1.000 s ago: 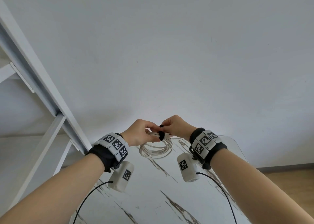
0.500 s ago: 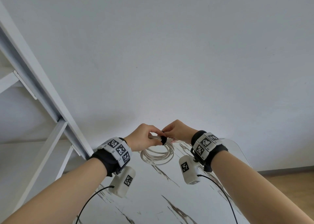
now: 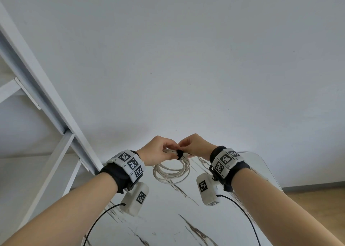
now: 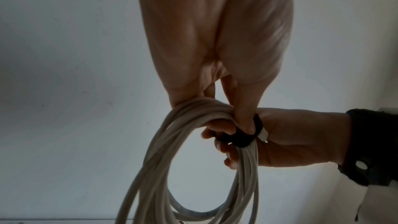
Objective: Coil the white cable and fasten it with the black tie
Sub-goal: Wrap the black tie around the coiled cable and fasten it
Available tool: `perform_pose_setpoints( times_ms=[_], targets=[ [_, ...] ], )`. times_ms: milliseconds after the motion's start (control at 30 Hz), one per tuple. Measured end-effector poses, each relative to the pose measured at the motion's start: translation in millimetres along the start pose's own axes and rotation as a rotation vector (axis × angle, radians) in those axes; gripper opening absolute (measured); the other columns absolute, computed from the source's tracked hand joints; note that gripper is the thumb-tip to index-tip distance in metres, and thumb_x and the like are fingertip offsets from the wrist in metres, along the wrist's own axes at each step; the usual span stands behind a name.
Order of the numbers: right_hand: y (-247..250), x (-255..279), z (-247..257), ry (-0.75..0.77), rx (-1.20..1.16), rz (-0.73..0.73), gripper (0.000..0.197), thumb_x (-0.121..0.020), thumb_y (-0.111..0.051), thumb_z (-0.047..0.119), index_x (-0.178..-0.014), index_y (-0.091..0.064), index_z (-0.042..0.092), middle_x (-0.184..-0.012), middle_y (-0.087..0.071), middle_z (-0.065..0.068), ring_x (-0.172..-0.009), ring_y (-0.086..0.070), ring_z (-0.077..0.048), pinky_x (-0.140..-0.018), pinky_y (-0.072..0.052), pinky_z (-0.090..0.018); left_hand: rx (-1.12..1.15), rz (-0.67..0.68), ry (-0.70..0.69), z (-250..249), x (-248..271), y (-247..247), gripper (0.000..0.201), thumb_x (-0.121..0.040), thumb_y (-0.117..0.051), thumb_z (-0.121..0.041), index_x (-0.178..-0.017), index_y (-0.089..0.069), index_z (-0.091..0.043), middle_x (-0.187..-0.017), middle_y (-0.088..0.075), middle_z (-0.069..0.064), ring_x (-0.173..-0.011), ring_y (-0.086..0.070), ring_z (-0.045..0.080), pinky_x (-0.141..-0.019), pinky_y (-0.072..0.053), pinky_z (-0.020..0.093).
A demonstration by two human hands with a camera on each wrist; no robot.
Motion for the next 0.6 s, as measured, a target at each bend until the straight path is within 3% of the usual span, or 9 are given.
perform_pose_setpoints(
  times_ms=[167, 267, 333, 467, 533, 600],
  targets=[
    [2, -2, -2, -0.054, -0.012, -0.034, 0.015, -0.088, -0.063, 0.021, -0.095, -0.067, 0.009, -0.086, -0.067, -0.011, -0.071, -0.063, -0.014, -0.069, -0.056, -0.021, 0.045, 0.012, 0.050, 8, -2, 2, 0.022, -0.083, -0.068, -0.005, -0.105, -0.067, -0.009, -0.096, -0.071, 0.017, -0.082, -0.063, 0.021, -0.081, -0.052, 0.032],
    [4, 0, -1, -0.076, -0.054, -0.053, 0.018, -0.090, -0.059, 0.021, -0.097, -0.067, 0.006, -0.086, -0.065, -0.011, -0.065, -0.062, -0.011, -0.081, -0.056, -0.029, 0.103, -0.014, 0.089, 17, -2, 4, 0.019, -0.085, -0.066, -0.008, -0.103, -0.063, -0.012, -0.096, -0.071, 0.021, -0.084, -0.063, 0.023, -0.071, -0.050, 0.021],
    [3, 2, 1, -0.077, -0.086, -0.052, 0.019, -0.092, -0.055, 0.020, -0.095, -0.067, 0.005, -0.090, -0.065, -0.012, -0.072, -0.063, -0.014, -0.083, -0.055, -0.030, 0.109, -0.039, 0.110, 23, -3, 7, 0.019, -0.086, -0.065, -0.007, -0.104, -0.063, -0.012, -0.095, -0.071, 0.022, -0.084, -0.065, 0.022, -0.066, -0.050, 0.014],
    [1, 6, 10, -0.039, -0.121, -0.050, 0.024, -0.094, -0.051, 0.023, -0.099, -0.066, 0.004, -0.098, -0.067, -0.012, -0.079, -0.064, -0.018, -0.083, -0.054, -0.028, 0.096, -0.065, 0.132, 25, -5, 11, 0.017, -0.087, -0.063, -0.006, -0.103, -0.062, -0.011, -0.080, -0.069, 0.011, -0.059, -0.062, -0.001, -0.056, -0.044, 0.006],
    [-1, 9, 15, 0.003, -0.109, -0.028, 0.024, -0.091, -0.057, 0.026, -0.104, -0.065, 0.008, -0.102, -0.070, -0.011, -0.083, -0.064, -0.017, -0.085, -0.054, -0.030, 0.082, -0.077, 0.134, 25, -5, 13, 0.014, -0.088, -0.063, -0.008, -0.101, -0.062, -0.012, -0.071, -0.065, 0.002, -0.050, -0.058, -0.004, -0.053, -0.043, 0.005],
    [-4, 12, 19, 0.064, -0.013, 0.007, 0.032, -0.081, -0.071, 0.025, -0.110, -0.063, 0.015, -0.106, -0.070, -0.009, -0.090, -0.065, -0.017, -0.089, -0.051, -0.032, 0.085, -0.094, 0.159, 27, -5, 16, 0.011, -0.088, -0.064, -0.012, -0.098, -0.062, -0.014, -0.064, -0.062, 0.000, -0.049, -0.056, 0.000, -0.051, -0.042, 0.007]
  ],
)
Point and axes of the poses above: each hand's wrist, its own x-axis away from the middle knuckle, its own y-axis out of the back of the hand, z = x × y, the point moved 8 cm from there along -x, towards the middle knuckle
